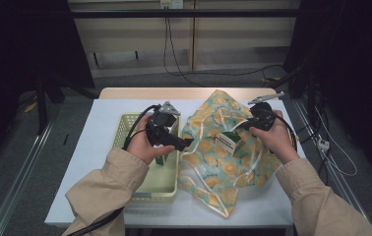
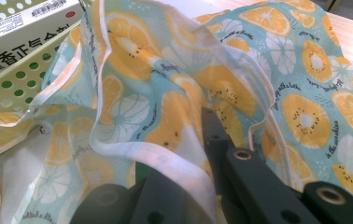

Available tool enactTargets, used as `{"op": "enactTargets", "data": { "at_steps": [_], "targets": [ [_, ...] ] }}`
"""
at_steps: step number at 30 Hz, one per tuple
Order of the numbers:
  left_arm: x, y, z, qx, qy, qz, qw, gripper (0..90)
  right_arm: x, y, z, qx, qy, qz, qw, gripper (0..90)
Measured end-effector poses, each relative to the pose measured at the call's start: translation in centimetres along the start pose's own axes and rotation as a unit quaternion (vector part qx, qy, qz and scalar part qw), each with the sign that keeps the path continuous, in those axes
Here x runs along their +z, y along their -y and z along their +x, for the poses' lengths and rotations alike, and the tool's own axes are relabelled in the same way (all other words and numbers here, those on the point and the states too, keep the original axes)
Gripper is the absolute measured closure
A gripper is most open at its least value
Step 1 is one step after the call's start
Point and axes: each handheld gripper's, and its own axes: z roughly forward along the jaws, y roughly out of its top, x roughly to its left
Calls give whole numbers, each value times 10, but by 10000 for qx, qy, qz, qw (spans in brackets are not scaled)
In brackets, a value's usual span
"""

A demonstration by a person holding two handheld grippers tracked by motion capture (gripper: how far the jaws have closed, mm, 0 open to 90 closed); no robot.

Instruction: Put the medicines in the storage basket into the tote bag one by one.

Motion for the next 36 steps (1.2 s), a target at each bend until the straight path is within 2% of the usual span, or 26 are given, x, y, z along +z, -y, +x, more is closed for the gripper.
{"op": "enactTargets", "data": {
  "at_steps": [4,8,10,14,18,22,26,29,30,31,33,34,36],
  "targets": [
    [-4,12,10,-109,-182,35,9998,99,0,0,0,-15,8,-5,10000,892],
    [-3,25,19,-161,-287,174,9993,100,0,0,1,-20,18,12,10000,892],
    [-3,30,22,-195,-391,152,9989,102,-1,0,1,-20,33,10,10000,892],
    [-1,38,26,-259,-501,235,9981,103,-2,0,2,-34,20,1,10000,892],
    [5,46,27,-317,-667,438,9963,123,-2,0,3,-31,26,-6,10000,892],
    [14,53,28,-316,-719,623,9950,191,-2,1,4,-35,30,-11,10000,892],
    [21,59,29,-359,-712,759,9939,314,-3,2,4,-40,15,-23,10000,892],
    [26,65,32,-599,-634,756,9933,373,-5,2,4,-36,24,-32,10000,892],
    [26,67,33,-654,-576,746,9934,427,-6,2,3,-28,33,-32,10000,892],
    [26,68,34,-743,-583,727,9929,496,-6,3,3,-3,27,-35,10000,892],
    [26,69,36,-1025,-539,754,9904,518,-6,3,2,-3,34,-44,10000,892],
    [24,69,36,-1062,-623,788,9893,535,-6,3,2,-4,34,-50,10000,892],
    [20,69,37,-984,-888,908,9870,589,-6,3,3,10,29,-46,10000,892]
  ]
}}
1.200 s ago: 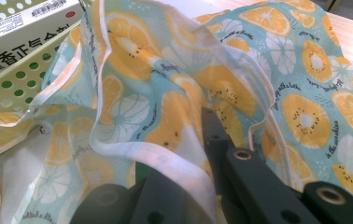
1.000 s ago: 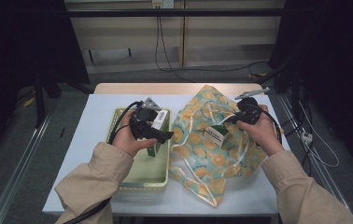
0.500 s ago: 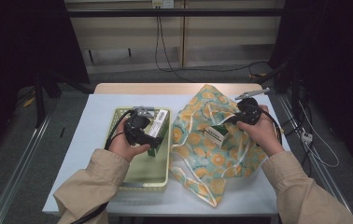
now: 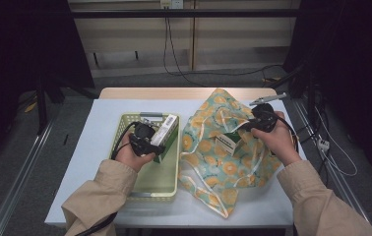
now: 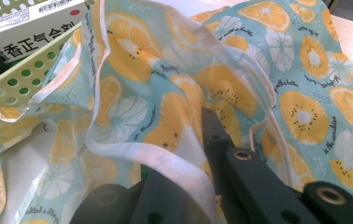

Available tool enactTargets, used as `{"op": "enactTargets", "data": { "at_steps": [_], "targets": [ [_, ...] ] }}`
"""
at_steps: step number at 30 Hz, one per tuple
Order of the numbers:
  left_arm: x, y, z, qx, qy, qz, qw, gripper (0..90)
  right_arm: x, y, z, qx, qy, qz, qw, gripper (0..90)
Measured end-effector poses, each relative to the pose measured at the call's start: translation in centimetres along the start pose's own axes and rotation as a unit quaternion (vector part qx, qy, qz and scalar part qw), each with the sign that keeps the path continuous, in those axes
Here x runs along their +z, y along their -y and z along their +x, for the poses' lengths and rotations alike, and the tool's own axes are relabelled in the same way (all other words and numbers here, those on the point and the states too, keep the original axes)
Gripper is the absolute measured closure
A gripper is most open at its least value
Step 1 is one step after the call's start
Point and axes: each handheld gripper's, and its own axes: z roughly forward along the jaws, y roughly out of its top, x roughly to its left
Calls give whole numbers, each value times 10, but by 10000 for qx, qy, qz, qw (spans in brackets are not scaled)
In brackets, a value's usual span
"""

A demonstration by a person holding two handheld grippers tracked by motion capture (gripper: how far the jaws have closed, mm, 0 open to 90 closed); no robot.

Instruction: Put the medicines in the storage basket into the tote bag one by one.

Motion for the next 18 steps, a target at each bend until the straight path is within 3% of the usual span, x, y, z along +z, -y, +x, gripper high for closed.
{"op": "enactTargets", "data": {
  "at_steps": [1,3,5,14,18],
  "targets": [
    [-2,1,1,23,-113,-13,9999,621,0,0,0,-13,-6,-3,10000,892],
    [-5,3,8,-303,125,-92,9994,631,1,0,0,-15,-12,7,10000,892],
    [-9,6,13,-407,145,-169,9989,633,2,0,1,-22,-10,11,10000,892],
    [-48,4,23,-372,329,-369,9981,635,3,-1,-1,-3,-9,20,10000,892],
    [-70,-4,17,-164,379,-546,9977,635,2,-1,-1,6,2,35,10000,892]
  ]
}}
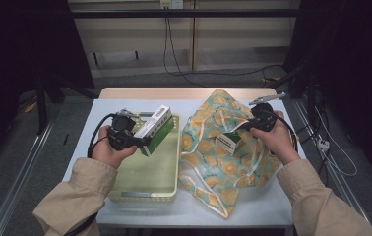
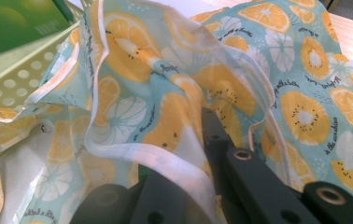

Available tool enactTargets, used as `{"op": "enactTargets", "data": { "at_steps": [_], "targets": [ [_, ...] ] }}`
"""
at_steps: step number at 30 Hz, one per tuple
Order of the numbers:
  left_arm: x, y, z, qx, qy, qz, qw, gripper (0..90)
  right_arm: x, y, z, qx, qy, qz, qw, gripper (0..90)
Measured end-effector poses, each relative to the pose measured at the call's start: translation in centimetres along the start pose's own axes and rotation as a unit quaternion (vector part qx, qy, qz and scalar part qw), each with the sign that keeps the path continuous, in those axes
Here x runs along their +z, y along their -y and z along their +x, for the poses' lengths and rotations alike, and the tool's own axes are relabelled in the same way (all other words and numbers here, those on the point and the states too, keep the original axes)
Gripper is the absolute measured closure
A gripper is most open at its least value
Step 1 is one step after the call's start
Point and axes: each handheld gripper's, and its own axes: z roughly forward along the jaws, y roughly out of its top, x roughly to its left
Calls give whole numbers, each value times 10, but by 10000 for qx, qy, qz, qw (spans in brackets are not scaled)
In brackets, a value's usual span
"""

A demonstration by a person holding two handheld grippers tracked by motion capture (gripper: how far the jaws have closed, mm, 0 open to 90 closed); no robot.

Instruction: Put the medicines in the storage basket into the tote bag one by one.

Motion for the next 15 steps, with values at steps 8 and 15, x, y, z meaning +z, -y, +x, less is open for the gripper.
{"op": "enactTargets", "data": {
  "at_steps": [8,15],
  "targets": [
    [-22,-24,-29,470,371,-207,9980,635,-1,-1,0,-8,-9,-25,10000,892],
    [-16,-36,-61,892,740,-163,9931,634,-2,0,-1,10,2,-45,10000,892]
  ]
}}
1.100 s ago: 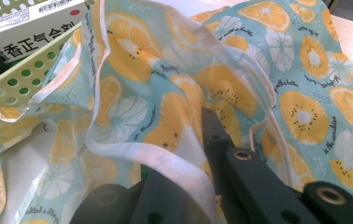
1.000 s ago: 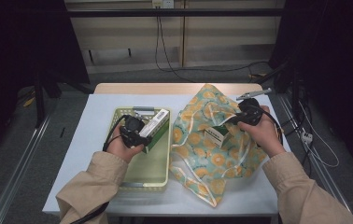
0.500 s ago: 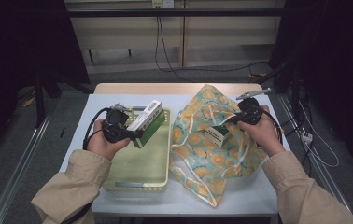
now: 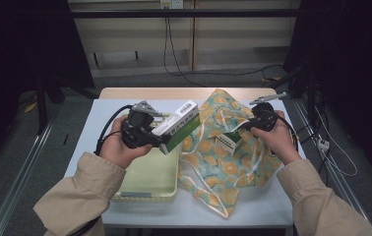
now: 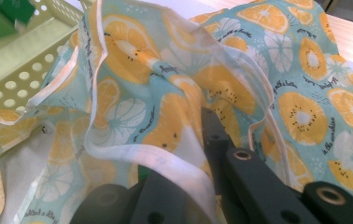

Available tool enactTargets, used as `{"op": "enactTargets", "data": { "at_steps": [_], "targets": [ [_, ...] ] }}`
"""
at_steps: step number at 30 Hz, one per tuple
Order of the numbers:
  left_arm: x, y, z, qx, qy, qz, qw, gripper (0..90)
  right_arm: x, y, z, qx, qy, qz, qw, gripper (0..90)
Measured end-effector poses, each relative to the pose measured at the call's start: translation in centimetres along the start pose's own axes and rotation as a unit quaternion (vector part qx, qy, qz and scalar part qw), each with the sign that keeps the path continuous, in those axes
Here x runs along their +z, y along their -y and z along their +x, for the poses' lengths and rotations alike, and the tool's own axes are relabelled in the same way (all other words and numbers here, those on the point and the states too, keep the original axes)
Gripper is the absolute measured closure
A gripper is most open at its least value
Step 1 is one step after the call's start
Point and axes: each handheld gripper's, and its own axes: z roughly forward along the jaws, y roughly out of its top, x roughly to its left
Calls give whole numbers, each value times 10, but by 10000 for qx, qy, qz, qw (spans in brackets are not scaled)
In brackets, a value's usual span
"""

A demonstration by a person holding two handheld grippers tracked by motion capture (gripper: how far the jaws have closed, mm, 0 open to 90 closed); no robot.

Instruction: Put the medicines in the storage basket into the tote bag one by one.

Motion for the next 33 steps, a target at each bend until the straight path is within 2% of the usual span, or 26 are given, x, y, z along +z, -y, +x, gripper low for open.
{"op": "enactTargets", "data": {
  "at_steps": [4,8,9,10,12,17,20,22,33],
  "targets": [
    [12,-4,-11,141,211,55,9997,634,-1,0,-1,10,-12,7,10000,892],
    [24,-6,-20,255,289,108,9992,634,-1,0,-1,4,-14,0,10000,892],
    [26,-7,-22,324,238,190,9990,633,-2,0,-1,2,-4,-3,10000,893],
    [29,-7,-23,314,380,167,9986,634,-2,0,-1,1,-11,-10,10000,892],
    [34,-7,-27,359,464,207,9981,634,-2,0,-1,5,-10,-10,10000,893],
    [43,-7,-34,498,515,298,9970,634,-3,0,-1,10,-18,-14,10000,893],
    [48,-7,-37,482,575,271,9968,634,-3,0,-2,2,-17,-26,10000,893],
    [51,-7,-40,554,624,318,9960,633,-4,0,-2,0,-15,-22,10000,893],
    [72,-5,-51,655,770,493,9937,633,-4,-1,-1,-19,-16,-25,10000,893]
  ]
}}
